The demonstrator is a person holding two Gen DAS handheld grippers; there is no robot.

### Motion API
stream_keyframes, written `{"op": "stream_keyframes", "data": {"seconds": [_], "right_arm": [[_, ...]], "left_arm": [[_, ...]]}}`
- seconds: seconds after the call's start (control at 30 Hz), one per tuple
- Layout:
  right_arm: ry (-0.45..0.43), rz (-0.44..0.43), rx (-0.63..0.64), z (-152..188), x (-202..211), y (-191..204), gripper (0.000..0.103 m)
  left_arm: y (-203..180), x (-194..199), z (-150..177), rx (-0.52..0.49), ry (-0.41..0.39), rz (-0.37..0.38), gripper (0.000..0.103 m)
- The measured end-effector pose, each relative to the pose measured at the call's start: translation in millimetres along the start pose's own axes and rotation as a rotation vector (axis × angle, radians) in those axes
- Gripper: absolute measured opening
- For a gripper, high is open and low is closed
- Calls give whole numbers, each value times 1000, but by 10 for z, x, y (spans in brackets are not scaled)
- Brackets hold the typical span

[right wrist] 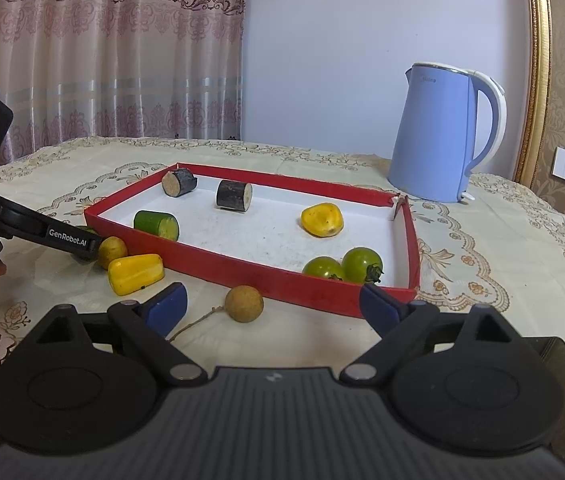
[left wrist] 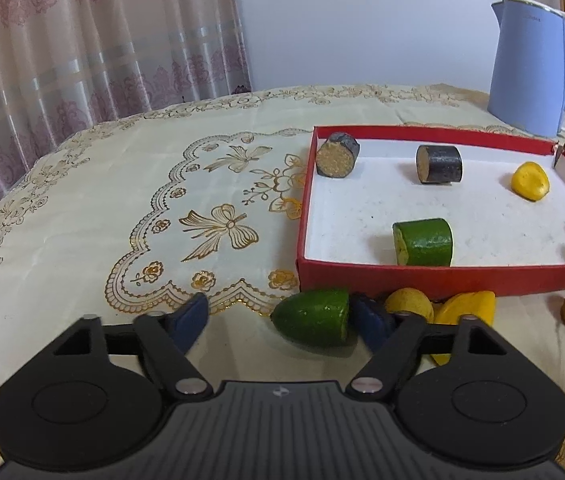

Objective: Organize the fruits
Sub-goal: 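Close the left gripper on the lime piece and lift it, then carry the lime piece over the tray rim with the left gripper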

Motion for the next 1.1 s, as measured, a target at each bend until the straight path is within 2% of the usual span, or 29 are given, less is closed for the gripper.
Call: {"op": "stream_keyframes", "data": {"seconds": [0.23, 0.3, 0.83, 1.1], "right_arm": [[-1, 0, 0, 3, -1, 0, 92], [0, 0, 0, 2, 0, 3, 93], [1, -3, -2, 12, -6, 2, 93], [1, -5, -3, 15, -2, 5, 93]], "left_arm": [[-50, 13, -9, 13, 2, 52, 45], [-76, 18, -6, 9, 2, 58, 40], [-23, 202, -119, 3, -47, 10, 38], [-19, 210, -142, 0, -45, 4, 39]]}}
Point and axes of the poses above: each gripper's, at about its wrist camera, not at the fingertips, and x roughly against the way its jaws point, y to its left, z to its underside, the point moved 5 cm from there along -x, roughly the way its jaws point, and after that the axes turned 13 degrees about z, right-handed, at the moved point
